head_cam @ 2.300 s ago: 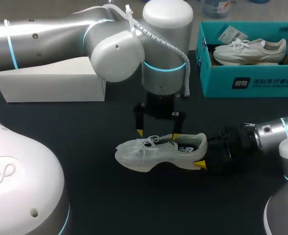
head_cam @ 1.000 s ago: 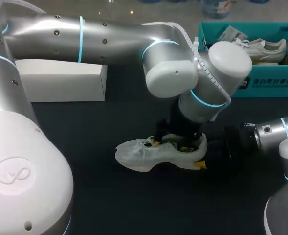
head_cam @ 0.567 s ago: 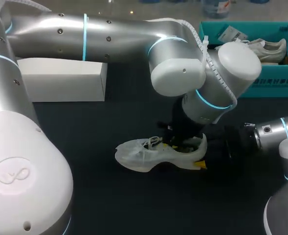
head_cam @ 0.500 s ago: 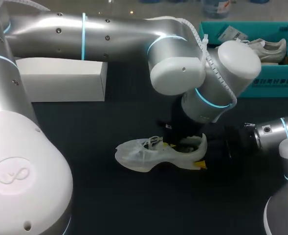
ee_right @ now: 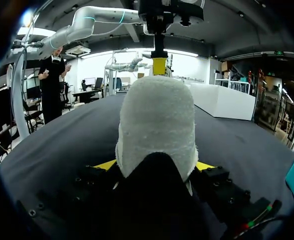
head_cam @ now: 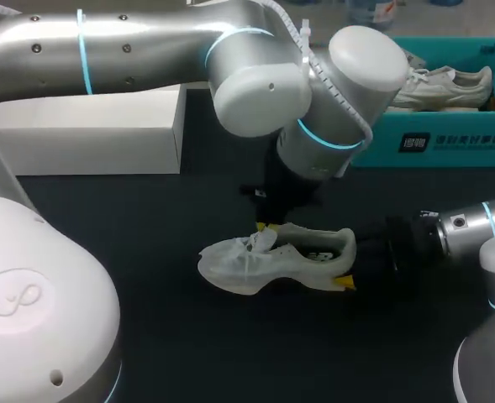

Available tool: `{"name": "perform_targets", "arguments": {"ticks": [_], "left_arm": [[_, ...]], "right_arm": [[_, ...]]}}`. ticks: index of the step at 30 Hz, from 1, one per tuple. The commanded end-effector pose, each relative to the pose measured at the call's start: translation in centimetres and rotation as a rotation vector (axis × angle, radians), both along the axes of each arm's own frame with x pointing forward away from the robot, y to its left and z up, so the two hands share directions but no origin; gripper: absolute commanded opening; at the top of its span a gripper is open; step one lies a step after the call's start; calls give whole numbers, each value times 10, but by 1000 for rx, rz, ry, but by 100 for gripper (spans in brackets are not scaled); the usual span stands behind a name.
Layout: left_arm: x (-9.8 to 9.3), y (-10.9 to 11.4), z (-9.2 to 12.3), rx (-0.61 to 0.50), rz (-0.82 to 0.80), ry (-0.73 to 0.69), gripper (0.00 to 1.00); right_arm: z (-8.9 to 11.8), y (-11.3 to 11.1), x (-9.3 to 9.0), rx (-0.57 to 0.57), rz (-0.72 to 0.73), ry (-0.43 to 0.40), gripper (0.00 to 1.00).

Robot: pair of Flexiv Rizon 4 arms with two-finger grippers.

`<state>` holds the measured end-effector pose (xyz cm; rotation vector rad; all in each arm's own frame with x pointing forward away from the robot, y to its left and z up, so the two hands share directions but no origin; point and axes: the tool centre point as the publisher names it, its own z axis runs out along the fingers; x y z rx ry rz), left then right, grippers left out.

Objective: Take the shoe out of the shoebox, open the shoe tongue, remove and reinsert the insole, then place the shoe into the shoebox

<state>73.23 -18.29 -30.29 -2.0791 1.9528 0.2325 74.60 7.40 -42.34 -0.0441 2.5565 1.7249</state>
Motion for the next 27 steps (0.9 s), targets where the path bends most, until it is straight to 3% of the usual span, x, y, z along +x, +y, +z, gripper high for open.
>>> {"name": "perform_targets", "arguments": {"ticks": [1,8,10,12,15,16,18,19,21,22,23,27], "left_arm": [[2,20,2,-83,39,9,0],[1,19,-6,-93,37,59,0],[0,15,-8,-133,13,134,46],[0,12,-13,-147,5,173,66],[0,7,-20,-164,10,210,87],[0,5,-23,-163,9,216,88],[0,3,-26,-169,9,232,75],[-1,2,-28,-166,10,229,51],[-1,1,-29,-162,10,227,39],[-1,1,-29,-166,9,223,14],[-2,0,-28,-166,7,221,0],[-2,5,-24,-167,-4,215,0]], "right_arm": [[-3,2,0,-4,0,1,0],[-3,2,0,-4,0,1,0],[-3,2,0,-4,0,1,0],[-3,2,0,-4,0,1,0],[-3,2,0,-4,0,1,0],[-3,2,0,-4,0,1,0],[-3,2,0,-4,0,1,0],[-3,2,0,-4,0,1,0],[-3,2,0,-4,0,1,0],[-3,2,0,-4,0,1,0],[-3,2,0,-4,0,1,0],[-3,2,0,-4,0,1,0]]}}
